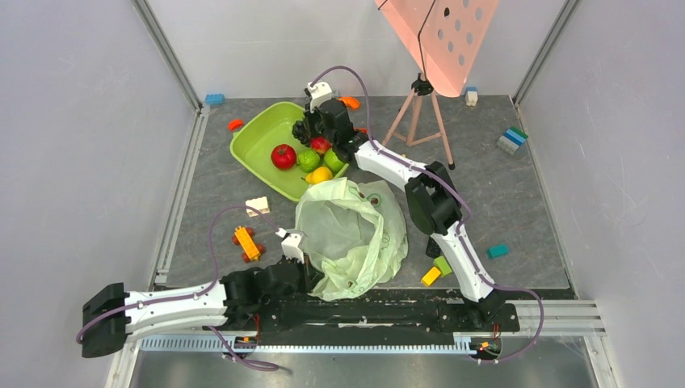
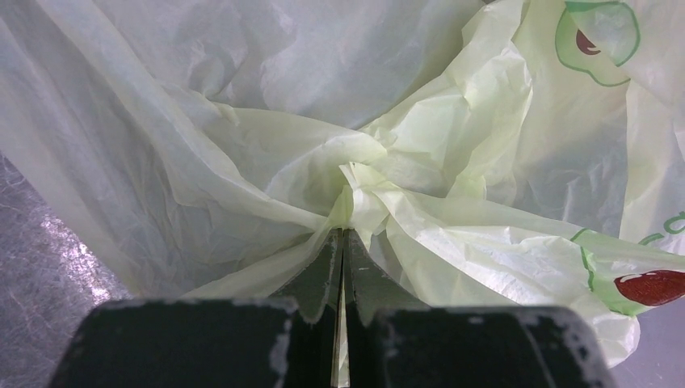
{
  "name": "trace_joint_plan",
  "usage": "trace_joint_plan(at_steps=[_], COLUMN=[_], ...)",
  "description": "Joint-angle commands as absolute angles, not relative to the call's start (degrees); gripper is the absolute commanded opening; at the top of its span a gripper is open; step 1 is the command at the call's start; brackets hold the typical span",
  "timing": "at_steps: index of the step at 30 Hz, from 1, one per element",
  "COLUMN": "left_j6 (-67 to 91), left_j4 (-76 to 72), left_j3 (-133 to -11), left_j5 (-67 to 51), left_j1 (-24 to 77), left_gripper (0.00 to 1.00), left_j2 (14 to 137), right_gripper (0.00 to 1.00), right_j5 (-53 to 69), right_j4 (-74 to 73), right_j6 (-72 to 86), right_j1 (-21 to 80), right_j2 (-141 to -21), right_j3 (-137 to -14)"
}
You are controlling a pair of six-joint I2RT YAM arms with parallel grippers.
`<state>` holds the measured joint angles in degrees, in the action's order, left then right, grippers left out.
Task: Take the fake fruits out of the plastic bag
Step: Place the fake fruit in the bin.
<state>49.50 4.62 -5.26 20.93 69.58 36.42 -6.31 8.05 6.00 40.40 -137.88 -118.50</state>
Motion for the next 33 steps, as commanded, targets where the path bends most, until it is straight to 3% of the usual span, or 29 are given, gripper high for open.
trace_joint_plan(at_steps=[1, 19, 28, 33], left_j6=[51.23, 51.25, 50.8, 50.97], left_j4=[4.61, 4.48, 4.29, 4.24], left_j3=[-5.89, -6.23, -6.77, -6.68], left_j5=[22.63, 23.08, 23.04, 23.05], left_j1=[69.87, 69.88, 69.88, 69.88], left_gripper=[0.06, 0.06, 0.05, 0.05], left_j2=[36.35, 37.74, 39.25, 38.9], right_gripper=[0.04, 0.08, 0.04, 0.14], right_j5=[-2.75, 5.41, 5.82, 6.77], right_j4=[12.95, 14.47, 11.93, 11.94], right_j6=[7.09, 12.45, 17.05, 17.56], right_j1=[40.59, 40.65, 40.0, 39.73], right_j2=[-139.56, -140.18, -138.8, -137.39], right_j3=[-121.78, -115.66, -111.34, -108.9])
